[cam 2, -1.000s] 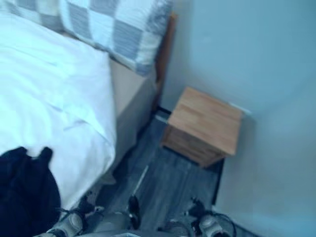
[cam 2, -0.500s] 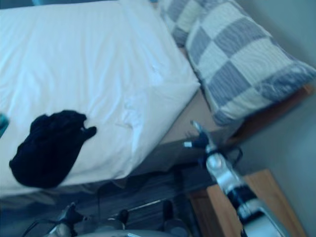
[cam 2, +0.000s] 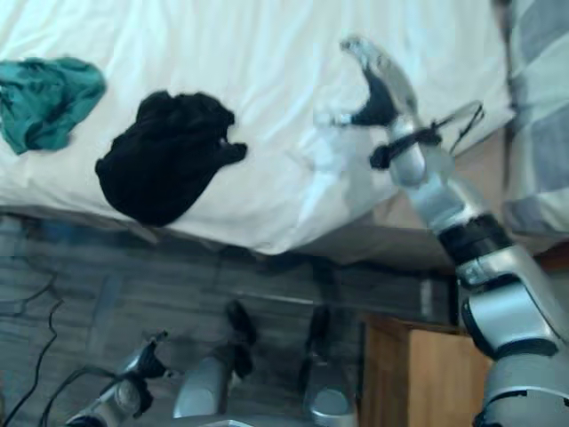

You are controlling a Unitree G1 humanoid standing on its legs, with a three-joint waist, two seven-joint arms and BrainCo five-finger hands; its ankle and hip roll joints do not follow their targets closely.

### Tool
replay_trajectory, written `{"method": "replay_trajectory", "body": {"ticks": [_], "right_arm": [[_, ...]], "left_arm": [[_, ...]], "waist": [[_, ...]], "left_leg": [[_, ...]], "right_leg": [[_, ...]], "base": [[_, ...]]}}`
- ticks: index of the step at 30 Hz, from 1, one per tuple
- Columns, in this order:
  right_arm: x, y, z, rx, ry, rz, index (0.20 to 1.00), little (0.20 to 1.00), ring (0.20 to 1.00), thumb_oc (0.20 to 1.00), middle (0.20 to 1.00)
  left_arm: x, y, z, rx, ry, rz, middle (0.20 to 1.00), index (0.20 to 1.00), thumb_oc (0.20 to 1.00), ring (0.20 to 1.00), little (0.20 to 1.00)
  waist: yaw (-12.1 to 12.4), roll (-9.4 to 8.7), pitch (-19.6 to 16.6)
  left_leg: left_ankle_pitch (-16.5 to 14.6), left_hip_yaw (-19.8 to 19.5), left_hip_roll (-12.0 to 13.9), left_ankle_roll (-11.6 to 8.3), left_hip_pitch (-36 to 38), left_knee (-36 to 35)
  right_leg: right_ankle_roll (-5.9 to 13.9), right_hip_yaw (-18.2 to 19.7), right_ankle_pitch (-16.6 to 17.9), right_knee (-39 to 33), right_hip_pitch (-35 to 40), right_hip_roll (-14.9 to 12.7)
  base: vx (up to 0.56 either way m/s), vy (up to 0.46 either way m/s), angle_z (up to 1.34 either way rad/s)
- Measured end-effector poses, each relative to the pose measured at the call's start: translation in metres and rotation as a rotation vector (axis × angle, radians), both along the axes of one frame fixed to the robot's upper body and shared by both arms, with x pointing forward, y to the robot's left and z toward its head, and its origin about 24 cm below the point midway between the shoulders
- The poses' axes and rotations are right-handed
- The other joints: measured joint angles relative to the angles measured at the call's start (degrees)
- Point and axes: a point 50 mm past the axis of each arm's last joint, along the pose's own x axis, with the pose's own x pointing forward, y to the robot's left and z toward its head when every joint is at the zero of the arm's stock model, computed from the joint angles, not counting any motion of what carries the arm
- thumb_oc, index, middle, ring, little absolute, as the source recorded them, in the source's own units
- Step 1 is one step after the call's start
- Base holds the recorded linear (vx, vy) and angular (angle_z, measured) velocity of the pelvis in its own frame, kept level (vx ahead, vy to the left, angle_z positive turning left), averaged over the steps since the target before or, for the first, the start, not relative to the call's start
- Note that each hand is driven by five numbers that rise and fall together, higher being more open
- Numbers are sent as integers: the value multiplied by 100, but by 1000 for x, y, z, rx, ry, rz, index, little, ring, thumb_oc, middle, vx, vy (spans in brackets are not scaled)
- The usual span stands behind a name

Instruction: Tidy up the quilt and then pick up the clothes from the bed and put them into the laundry hamper.

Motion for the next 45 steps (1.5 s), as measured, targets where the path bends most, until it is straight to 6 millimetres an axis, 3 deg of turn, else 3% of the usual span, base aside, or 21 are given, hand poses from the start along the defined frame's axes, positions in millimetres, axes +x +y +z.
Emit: {"method": "replay_trajectory", "body": {"ticks": [1,2,6,13,16,19,20,21,22,23,25,27,28,30,32,35,37,41,43,44,45], "right_arm": [[2,-1,2,4,-4,-12,476,476,476,476,476],[11,-5,5,-20,12,-56,200,200,200,200,200],[22,-24,-6,-30,87,-158,200,200,200,200,200],[15,-48,-68,-11,246,-227,200,200,200,200,200],[-6,-73,-97,102,275,-264,200,200,200,200,200],[-39,-98,-139,186,339,-322,200,200,200,200,200],[-53,-108,-164,194,417,-364,200,200,200,200,200],[-58,-110,-172,211,433,-374,200,200,200,200,200],[-72,-120,-194,262,484,-425,435,435,435,435,435],[-76,-121,-207,278,526,-445,1000,1000,1000,1000,1000],[-105,-133,-247,335,649,-543,1000,1000,1000,1000,1000],[-127,-143,-276,451,728,-636,1000,1000,1000,1000,1000],[-158,-157,-303,555,810,-776,1000,1000,1000,1000,1000],[-184,-172,-315,702,818,-882,1000,1000,1000,1000,1000],[-219,-196,-319,941,704,-1065,1000,1000,1000,1000,1000],[-234,-211,-307,1026,564,-1148,1000,1000,1000,1000,1000],[-228,-216,-292,991,501,-1132,200,200,200,200,200],[-182,-206,-246,936,350,-916,200,200,200,200,200],[-151,-192,-222,888,289,-789,200,200,200,200,200],[-119,-177,-202,857,243,-699,200,200,200,200,200],[-110,-172,-193,850,228,-663,200,200,200,200,200]], "left_arm": [[0,4,1,12,-1,1,1000,1000,1000,1000,1000],[5,12,7,27,-25,-2,1000,1000,1000,1000,1000],[22,16,18,31,-83,-22,1000,1000,1000,1000,1000],[28,-5,16,-35,-125,-30,1000,1000,1000,1000,1000],[30,-12,15,-51,-140,-16,1000,1000,1000,1000,1000],[30,-13,14,-59,-144,18,1000,1000,1000,1000,1000],[25,-11,12,-50,-125,30,1000,1000,1000,1000,1000],[22,-8,10,-44,-111,39,1000,1000,1000,1000,1000],[14,-3,6,-30,-78,60,1000,1000,1000,1000,1000],[6,1,3,-20,-53,82,1000,1000,1000,1000,1000],[-4,4,-1,-3,-11,100,1000,1000,1000,1000,1000],[-13,5,-6,-2,26,113,1000,1000,1000,1000,1000],[-28,3,-11,-6,64,129,1000,1000,1000,1000,1000],[-38,2,-15,-5,101,144,1000,1000,1000,1000,1000],[-53,-3,-21,-13,143,167,1000,1000,1000,1000,1000],[-61,-5,-24,-17,163,190,1000,1000,1000,1000,1000],[-65,-6,-25,-22,171,195,1000,1000,1000,1000,1000],[-68,-10,-26,-28,178,186,1000,1000,1000,1000,1000],[-66,-11,-26,-27,175,170,1000,1000,1000,1000,1000],[-61,-12,-25,-24,160,148,1000,1000,1000,1000,1000],[-54,-13,-23,-26,144,136,1000,1000,1000,1000,1000]], "waist": [[12,-16,93],[17,-64,191],[99,-73,410],[84,-86,445],[-31,-131,418],[-144,-233,360],[-248,-342,242],[-232,-362,179],[-309,-497,-39],[-360,-582,-189],[-493,-789,-530],[-527,-850,-751],[-565,-800,-1042],[-688,-736,-1220],[-803,-586,-1376],[-842,-528,-1422],[-838,-534,-1443],[-788,-521,-1527],[-740,-483,-1511],[-717,-440,-1475],[-729,-426,-1432]], "left_leg": [[-12,-11,-42,23,-15,-13],[-6,51,-108,41,-124,-89],[65,49,-187,126,-271,-164],[82,-89,-73,114,449,-415],[77,-186,-70,105,658,-438],[64,-254,-87,89,850,-444],[35,-284,-85,46,942,-444],[-5,-300,-72,-9,982,-446],[-74,-286,-80,-107,1041,-447],[-75,-277,-96,-109,1040,-449],[-143,-166,-88,-268,1089,-459],[-154,-133,-60,-303,1147,-487],[-176,-125,-39,-282,1146,-489],[-186,-112,-37,-295,1151,-489],[-184,-102,-32,-295,1157,-489],[-168,-134,10,-316,1145,-489],[-154,-163,49,-335,1119,-489],[-72,-289,105,-362,933,-487],[80,-340,106,-281,794,-466],[146,-387,110,-267,562,-477],[181,-411,109,-251,475,-452]], "right_leg": [[10,6,5,-32,-28,-39],[26,91,11,-32,-221,-103],[186,244,128,-29,-390,-152],[189,304,149,1,197,25],[187,287,148,0,424,38],[187,279,148,0,623,51],[188,302,147,-23,676,50],[177,310,130,-32,711,47],[163,348,58,-33,742,46],[157,349,16,-34,736,29],[148,476,-123,-35,716,-5],[132,503,-201,-35,736,12],[109,513,-224,-35,723,29],[130,543,-245,-35,720,32],[144,576,-233,-35,721,40],[142,562,-232,-35,720,77],[141,541,-233,-35,705,117],[135,406,-232,-36,585,174],[128,346,-132,-33,457,186],[141,335,-105,-35,241,196],[137,331,-53,-35,155,198]], "base": [[-6,51,8],[48,10,-3],[-6,-11,-2],[39,-34,-7],[99,-28,1],[154,-15,-1],[116,-3,-1],[84,-2,-22],[97,21,-17],[89,25,-26],[110,34,-20],[54,23,-14],[72,33,-14],[56,23,-8],[67,21,-11],[29,4,-4],[16,-3,2],[-48,-20,11],[-206,-16,11],[-139,-6,12],[-159,-13,22]]}}
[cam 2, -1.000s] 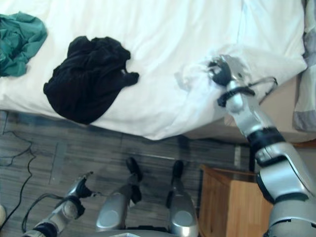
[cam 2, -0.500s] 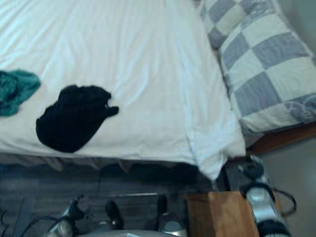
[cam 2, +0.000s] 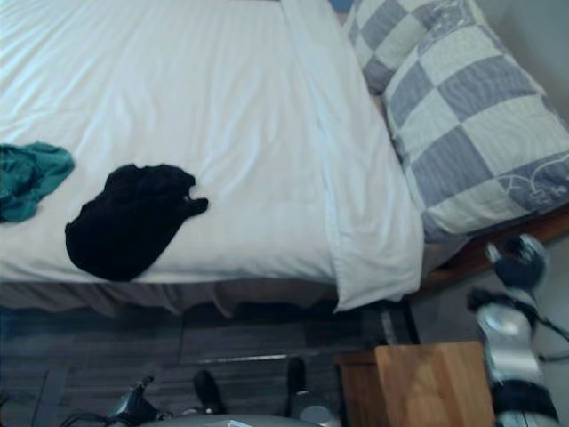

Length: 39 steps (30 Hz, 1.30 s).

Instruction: Tidy up the quilt and then pick up the clothes from the bed and put them into the laundry hamper.

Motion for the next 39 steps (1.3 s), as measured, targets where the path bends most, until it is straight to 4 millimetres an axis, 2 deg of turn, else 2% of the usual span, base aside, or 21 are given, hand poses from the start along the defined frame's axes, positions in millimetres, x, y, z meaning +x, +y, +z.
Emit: {"method": "replay_trajectory", "body": {"ticks": [4,8,11,15,16,17,18,20,21,24,26,27,29,30,31,32,33,35,37,38,39], "right_arm": [[60,33,64,-52,-187,133,200,200,200,200,200],[91,37,98,-61,-211,114,200,200,200,200,200],[96,40,70,16,-140,80,200,200,200,200,200],[81,53,25,201,-220,36,200,200,200,200,200],[75,55,6,238,-178,28,200,200,200,200,200],[49,63,-49,354,-60,-8,200,200,200,200,200],[36,71,-73,396,10,-9,200,200,200,200,200],[5,80,-114,452,153,-8,200,200,200,200,200],[-15,87,-139,472,265,16,1000,1000,1000,1000,1000],[-87,104,-204,569,643,-2,1000,1000,1000,1000,1000],[-162,131,-246,674,1008,-9,1000,1000,1000,1000,1000],[-191,141,-255,672,1143,19,1000,1000,1000,1000,1000],[-210,142,-259,604,1301,72,1000,1000,1000,1000,1000],[-207,140,-258,567,1319,108,1000,1000,1000,1000,1000],[-193,137,-255,521,1301,167,1000,1000,1000,1000,1000],[-186,134,-253,498,1288,187,1000,1000,1000,1000,1000],[-179,131,-251,480,1268,200,1000,1000,1000,1000,1000],[-159,123,-244,436,1216,230,1000,1000,1000,1000,1000],[-161,115,-243,410,1234,241,1000,1000,1000,1000,1000],[-163,115,-243,416,1237,246,1000,1000,1000,1000,1000],[-166,116,-244,421,1249,244,1000,1000,1000,1000,1000]], "left_arm": [[33,-7,8,0,-99,-41,1000,1000,1000,1000,1000],[52,-1,18,10,-182,-26,1000,1000,1000,1000,1000],[65,2,25,16,-243,-6,1000,1000,1000,1000,1000],[79,3,31,-38,-324,169,1000,1000,1000,1000,1000],[79,0,30,-53,-326,201,1000,1000,1000,1000,1000],[71,6,27,-47,-329,285,1000,1000,1000,1000,1000],[64,7,25,-40,-316,298,1000,1000,1000,1000,1000],[53,11,21,-35,-293,342,1000,1000,1000,1000,1000],[53,8,21,-39,-297,339,1000,1000,1000,1000,1000],[36,0,13,-60,-261,371,1000,1000,1000,1000,1000],[21,-8,4,-78,-200,388,1000,1000,1000,1000,1000],[24,-11,4,-87,-201,372,1000,1000,1000,1000,1000],[26,-17,3,-105,-191,353,1000,1000,1000,1000,1000],[28,-18,3,-110,-189,351,1000,1000,1000,1000,1000],[26,-18,1,-109,-175,351,1000,1000,1000,1000,1000],[25,-18,1,-107,-170,352,1000,1000,1000,1000,1000],[25,-18,0,-104,-161,347,1000,1000,1000,1000,1000],[23,-21,-1,-114,-155,346,1000,1000,1000,1000,1000],[26,-21,0,-117,-163,362,1000,1000,1000,1000,1000],[29,-22,1,-124,-179,358,1000,1000,1000,1000,1000],[32,-20,2,-118,-182,346,1000,1000,1000,1000,1000]], "waist": [[412,293,712],[678,446,1384],[706,362,1790],[676,307,2131],[661,294,2124],[688,196,1972],[683,144,1724],[682,82,1343],[630,0,1168],[424,29,821],[362,178,422],[374,233,391],[373,255,382],[380,206,392],[394,14,391],[381,11,340],[371,-75,332],[398,-7,217],[396,189,87],[433,224,60],[398,169,-4]], "left_leg": [[107,-83,-14,24,-318,3],[185,-70,-21,0,-705,7],[91,-76,42,87,-1059,404],[39,-207,5,152,-736,471],[38,-228,1,150,-525,444],[-23,-248,-21,76,16,321],[-228,-250,-15,-42,147,253],[-191,-275,-70,-48,306,96],[-187,-259,-78,-55,440,11],[-232,-361,-113,-87,791,-11],[-376,-340,-142,-149,849,-4],[-371,-354,-169,-144,851,-1],[-382,-387,-207,-147,851,109],[-383,-438,-238,-149,784,285],[-724,-586,-168,-361,633,734],[-859,-544,-11,-351,571,1008],[-951,-574,153,-503,512,1230],[-1016,-721,839,-741,553,1270],[-817,-683,1557,-887,563,964],[-737,-686,1646,-930,606,823],[-465,-653,1447,-1211,538,807]], "right_leg": [[-20,-98,86,4,-252,-11],[-86,-77,178,39,-635,-18],[-152,-59,167,364,-979,-59],[-183,-94,141,464,-637,-130],[-191,-134,134,439,-404,-134],[-195,-175,-44,357,131,-131],[-156,-154,-226,300,242,-110],[-87,-172,-235,75,485,-97],[-88,-189,-235,66,605,-80],[-88,-290,-243,27,953,-99],[-52,-166,-302,59,967,-122],[-46,-177,-306,58,978,-187],[-44,-235,-304,28,1042,-313],[-28,-232,-309,32,1068,-359],[-45,-301,-263,24,1064,-583],[-55,-337,-264,35,1049,-674],[-65,-494,-259,25,1048,-762],[-80,-807,-168,23,1098,-1003],[163,-1049,-82,24,1193,-1050],[198,-1071,-9,25,1259,-1145],[413,-1272,150,54,1440,-1493]], "base": [[-135,-22,13],[-143,-8,1],[-52,14,-2],[68,-5,6],[188,-4,29],[119,3,26],[196,10,23],[198,33,4],[184,43,4],[119,85,4],[20,135,-29],[28,280,-5],[2,336,8],[-19,384,5],[-14,270,3],[0,292,6],[-3,522,7],[-11,732,18],[23,581,60],[49,404,84],[58,444,85]]}}
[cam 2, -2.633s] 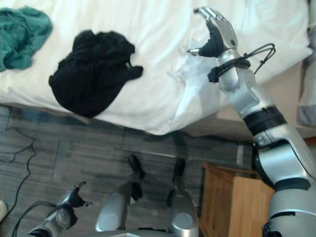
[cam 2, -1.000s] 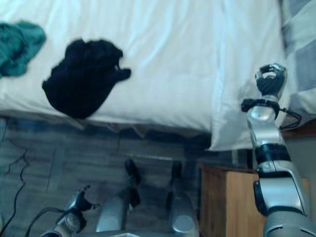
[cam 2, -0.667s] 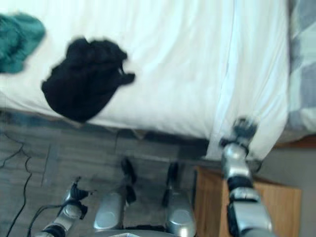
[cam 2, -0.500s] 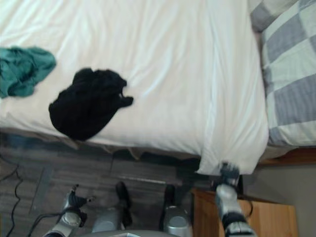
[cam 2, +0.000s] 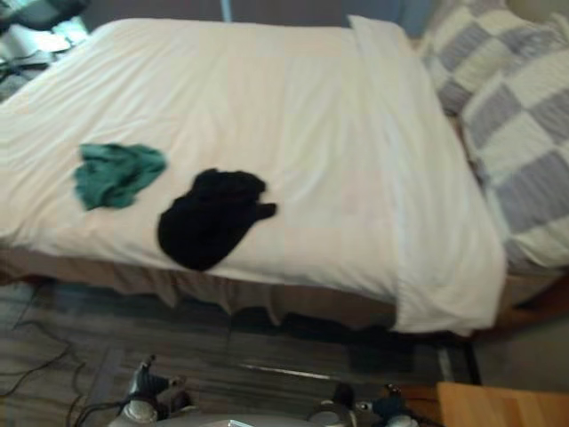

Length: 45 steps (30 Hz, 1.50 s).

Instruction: Tidy up the quilt and then pick up the clothes from the bed and put them into the laundry hamper.

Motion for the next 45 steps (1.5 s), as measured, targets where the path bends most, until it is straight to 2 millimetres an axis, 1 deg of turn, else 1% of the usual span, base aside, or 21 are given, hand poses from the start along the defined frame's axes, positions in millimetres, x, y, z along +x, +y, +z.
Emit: {"method": "replay_trajectory", "body": {"ticks": [1,4,5,7,8,10,13,15,16,20,21,23,24,28,32,33,36,38,39,42,45], "right_arm": [[-4,16,-5,41,17,-4,1000,1000,1000,1000,1000],[1,42,-9,104,-7,4,1000,1000,1000,1000,1000],[9,45,-7,104,-28,43,1000,1000,1000,1000,1000],[13,49,-6,115,-54,47,1000,1000,1000,1000,1000],[16,49,-4,116,-67,71,1000,1000,1000,1000,1000],[27,39,1,91,-98,104,1000,1000,1000,1000,1000],[37,44,3,92,-110,145,1000,1000,1000,1000,1000],[40,43,4,90,-120,149,1000,1000,1000,1000,1000],[36,40,3,80,-105,139,1000,1000,1000,1000,1000],[50,40,5,54,-107,161,1000,1000,1000,1000,1000],[55,35,8,41,-120,163,1000,1000,1000,1000,1000],[58,22,12,2,-123,165,1000,1000,1000,1000,1000],[62,20,15,-6,-147,171,1000,1000,1000,1000,1000],[69,7,23,-58,-170,220,1000,1000,1000,1000,1000],[55,0,20,-71,-133,238,1000,1000,1000,1000,1000],[40,2,13,-56,-92,196,1000,1000,1000,1000,1000],[17,35,-2,17,-16,194,1000,1000,1000,1000,1000],[23,31,0,-1,-20,231,1000,1000,1000,1000,1000],[23,31,1,-11,-18,252,1000,1000,1000,1000,1000],[35,35,5,-15,-54,325,1000,1000,1000,1000,1000],[34,34,4,-14,-45,317,1000,1000,1000,1000,1000]], "left_arm": [[0,13,2,38,11,1,1000,1000,1000,1000,1000],[-19,48,6,145,102,-9,1000,1000,1000,1000,1000],[-35,54,3,162,163,-5,1000,1000,1000,1000,1000],[-45,58,2,178,208,3,1000,1000,1000,1000,1000],[-49,54,0,166,218,-3,1000,1000,1000,1000,1000],[-57,51,-3,148,246,5,1000,1000,1000,1000,1000],[-62,45,-6,145,293,-45,1000,1000,1000,1000,1000],[-56,41,-6,140,279,-83,1000,1000,1000,1000,1000],[-51,33,-7,118,256,-99,1000,1000,1000,1000,1000],[-28,30,-3,111,184,-111,1000,1000,1000,1000,1000],[-19,25,-1,105,140,-114,1000,1000,1000,1000,1000],[-5,26,4,120,84,-98,1000,1000,1000,1000,1000],[2,21,6,120,57,-151,1000,1000,1000,1000,1000],[20,-4,7,79,-2,-246,1000,1000,1000,1000,1000],[34,-15,10,56,-36,-278,1000,1000,1000,1000,1000],[43,-21,12,55,-37,-315,1000,1000,1000,1000,1000],[38,-6,13,71,-23,-294,1000,1000,1000,1000,1000],[29,2,10,84,14,-267,1000,1000,1000,1000,1000],[27,5,10,90,18,-261,1000,1000,1000,1000,1000],[13,23,8,119,77,-192,1000,1000,1000,1000,1000],[-2,31,3,121,135,-119,1000,1000,1000,1000,1000]], "waist": [[25,-476,-31],[75,-745,-68],[185,-655,-57],[153,-498,-70],[155,-329,-18],[124,-158,97],[-36,-212,265],[-101,-266,301],[-192,-147,366],[5,-201,558],[68,-316,636],[-11,-192,689],[-28,-91,687],[-164,163,650],[-259,362,619],[-389,72,635],[-313,-277,515],[-279,-225,519],[-285,-203,514],[-321,-59,564],[-325,-53,524]], "left_leg": [[-151,46,-413,168,-37,119],[-149,244,-835,742,13,287],[-268,447,-793,927,266,58],[-396,471,-849,1024,480,-238],[-302,407,-939,1174,648,-510],[-188,383,-1042,1291,753,-832],[-333,312,-1327,1378,946,-839],[-414,274,-1536,1366,997,-839],[-491,181,-1609,1296,1186,-798],[-491,442,-1272,422,228,1657],[-328,332,-1004,-32,-468,2832],[-278,251,-588,7,-775,3016],[-357,366,-302,104,-536,2127],[154,-148,-323,189,435,-707],[278,-678,-348,420,842,-826],[75,-522,-774,605,944,-863],[-87,74,-1373,877,1155,-840],[-195,239,-1493,1083,1228,-825],[-226,156,-1524,1157,1220,-825],[-226,-22,-1475,1201,1164,-825],[-236,-470,-1861,1284,1051,-828]], "right_leg": [[-135,-36,238,22,68,-415],[-943,238,2068,762,-548,-905],[-963,124,1856,1475,-908,-894],[-480,316,726,2108,-1103,-634],[-219,497,-173,2439,-1336,-71],[-296,382,-939,2521,-1608,899],[-669,39,-1160,1816,-1605,1645],[-705,84,-1135,1566,-1617,1683],[-1026,274,-903,1426,-1460,1742],[-1201,279,-951,683,-1021,1709],[-1431,264,-700,461,-923,1593],[-1410,181,-451,209,-684,1648],[-1325,381,-359,81,-563,1771],[-1098,995,-340,-16,-482,1956],[-884,1408,-211,26,-470,1970],[-694,1273,-206,159,-416,1477],[-530,1098,47,545,-670,819],[-566,338,241,796,-856,668],[-571,316,166,940,-905,721],[-480,1568,-566,1259,-1080,1507],[-598,1783,-590,701,-966,1593]], "base": [[20,415,88],[67,874,15],[100,565,-32],[115,406,-7],[73,224,17],[174,300,19],[214,243,22],[235,219,36],[223,180,22],[59,77,-26],[113,422,-54],[204,608,-44],[122,403,-73],[145,580,-91],[58,531,-70],[-39,395,19],[-76,345,-45],[-8,254,-54],[25,212,-2],[17,100,31],[35,-8,79]]}}
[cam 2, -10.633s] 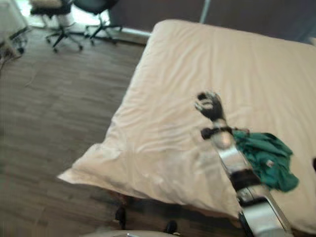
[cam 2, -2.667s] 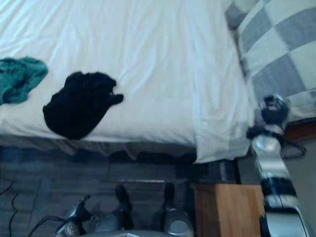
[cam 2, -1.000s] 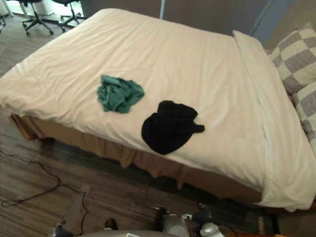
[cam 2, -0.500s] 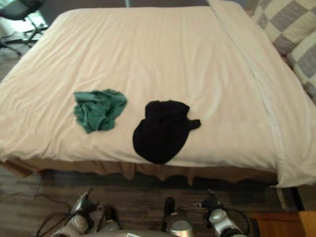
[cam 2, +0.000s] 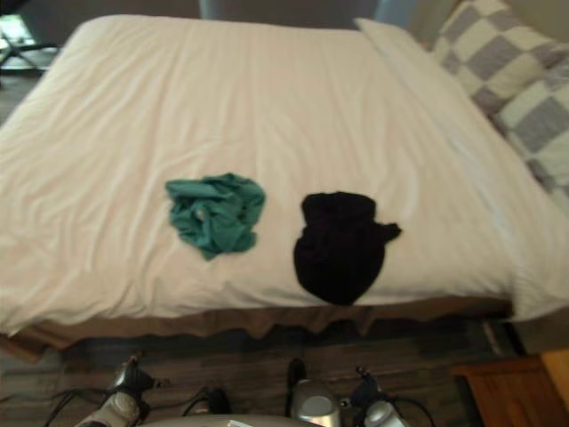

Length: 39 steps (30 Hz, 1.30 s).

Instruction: Tidy up the quilt and then pick up the clothes from the bed and put them into the laundry hamper.

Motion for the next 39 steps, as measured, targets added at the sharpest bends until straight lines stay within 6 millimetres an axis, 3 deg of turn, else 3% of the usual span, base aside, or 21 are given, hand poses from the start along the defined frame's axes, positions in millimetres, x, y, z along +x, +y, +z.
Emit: {"method": "replay_trajectory", "body": {"ticks": [1,2,3,4,5,8,10,15,17,19,20,23,25,29,32,33,34,35,36,39], "right_arm": [[-1,-2,0,-7,4,-3,1000,1000,1000,1000,1000],[-2,-6,-1,-18,14,-19,1000,1000,1000,1000,1000],[-3,-8,-1,-22,20,-36,1000,1000,1000,1000,1000],[-10,-15,-3,-31,46,-75,1000,1000,1000,1000,1000],[-21,-24,-4,-33,58,-154,1000,1000,1000,1000,1000],[-24,-39,0,-41,25,-277,1000,1000,1000,1000,1000],[-22,-55,7,-47,-36,-401,1000,1000,1000,1000,1000],[-22,-116,44,-144,-270,-607,1000,1000,1000,1000,1000],[-18,-152,80,-253,-433,-628,1000,1000,1000,1000,1000],[-19,-163,103,-302,-548,-630,1000,1000,1000,1000,1000],[-13,-178,126,-403,-623,-585,1000,1000,1000,1000,1000],[4,-190,158,-512,-706,-450,1000,1000,1000,1000,1000],[25,-190,184,-587,-790,-310,1000,1000,1000,1000,1000],[60,-164,207,-598,-901,-84,1000,1000,1000,1000,1000],[78,-154,217,-629,-912,52,1000,1000,1000,1000,1000],[97,-145,227,-665,-929,167,1000,1000,1000,1000,1000],[97,-145,227,-665,-929,167,1000,1000,1000,1000,1000],[139,-124,267,-690,-1100,261,1000,1000,1000,1000,1000],[158,-110,294,-691,-1217,290,1000,1000,1000,1000,1000],[183,-83,328,-710,-1350,384,1000,1000,1000,1000,1000]], "left_arm": [[-2,1,0,2,3,4,1000,1000,1000,1000,1000],[-22,5,-5,-1,44,39,1000,1000,1000,1000,1000],[-29,6,-6,-3,59,67,1000,1000,1000,1000,1000],[-57,15,-9,3,118,204,1000,1000,1000,1000,1000],[-77,21,-10,-5,132,327,1000,1000,1000,1000,1000],[-108,38,-6,39,167,466,1000,1000,1000,1000,1000],[-112,59,3,80,132,555,1000,1000,1000,1000,1000],[-76,139,58,266,-120,586,1000,1000,1000,1000,1000],[-32,175,109,374,-363,516,1000,1000,1000,1000,1000],[-9,185,144,420,-507,418,1000,1000,1000,1000,1000],[17,189,183,483,-656,294,1000,1000,1000,1000,1000],[44,179,219,508,-773,110,1000,1000,1000,1000,1000],[69,150,237,470,-882,-86,1000,1000,1000,1000,1000],[96,108,258,374,-1019,-294,1000,1000,1000,1000,1000],[117,91,263,339,-1056,-355,1000,1000,1000,1000,1000],[138,76,268,350,-1073,-416,1000,1000,1000,1000,1000],[138,76,268,350,-1073,-416,1000,1000,1000,1000,1000],[170,52,297,408,-1161,-519,1000,1000,1000,1000,1000],[188,39,315,448,-1213,-562,1000,1000,1000,1000,1000],[216,11,342,565,-1250,-684,1000,1000,1000,1000,1000]], "waist": [[26,-49,-32],[164,132,-36],[203,114,-90],[274,181,-162],[307,254,-216],[342,215,-329],[336,120,-376],[313,-69,-493],[162,-94,-517],[149,-90,-515],[132,-54,-513],[16,49,-511],[-9,139,-484],[-4,224,-363],[13,178,-243],[22,230,-200],[22,230,-200],[-8,171,214],[-44,102,622],[-105,21,1192]], "left_leg": [[0,-18,-64,17,-12,2],[0,-42,-53,16,-28,-15],[-19,-37,-39,14,-14,-8],[-58,-29,-22,-25,72,-8],[-100,-64,35,-83,166,-25],[-129,-62,98,-119,170,-25],[-140,-63,115,-130,169,-34],[-157,-39,123,-94,123,-35],[-153,-13,116,-88,150,-37],[-151,-15,117,-88,110,-37],[-122,-4,113,-87,88,-37],[-105,-3,97,-81,95,-36],[-100,51,89,-87,108,-35],[-94,95,109,-94,159,-34],[-43,108,93,-87,-6,1],[58,107,43,-50,-360,4],[58,107,43,-50,-360,4],[277,121,-43,22,-865,4],[421,127,-86,48,-1091,6],[570,165,-114,38,-1565,5]], "right_leg": [[-58,-68,8,-84,6,-67],[-64,-92,4,-269,120,-52],[-48,-127,63,-412,210,-34],[-212,-208,272,-736,442,24],[-281,-269,225,-735,580,75],[-329,-293,186,-736,609,133],[-314,-296,166,-736,587,144],[-303,-277,160,-736,566,140],[-290,-259,166,-737,579,126],[-289,-264,167,-737,542,126],[-270,-257,182,-737,513,121],[-266,-253,187,-737,514,107],[-272,-214,220,-738,507,105],[-272,-189,221,-738,512,134],[-233,-170,253,-736,344,124],[-125,-150,328,-732,-6,77],[-125,-150,328,-732,-6,77],[-58,-113,539,-706,-524,-19],[-133,-76,743,-702,-764,-55],[-61,-15,810,-703,-1265,-85]], "base": [[130,-45,63],[143,-42,11],[145,-47,-6],[136,-51,10],[128,-45,13],[71,-31,6],[61,-29,2],[26,-2,-3],[34,4,-2],[16,2,-1],[2,-1,-3],[15,1,-1],[20,-15,-9],[-46,-19,-5],[-273,-10,0],[-281,-1,5],[-243,1,0],[-389,-11,-5],[-278,-9,-5],[-153,8,-5]]}}
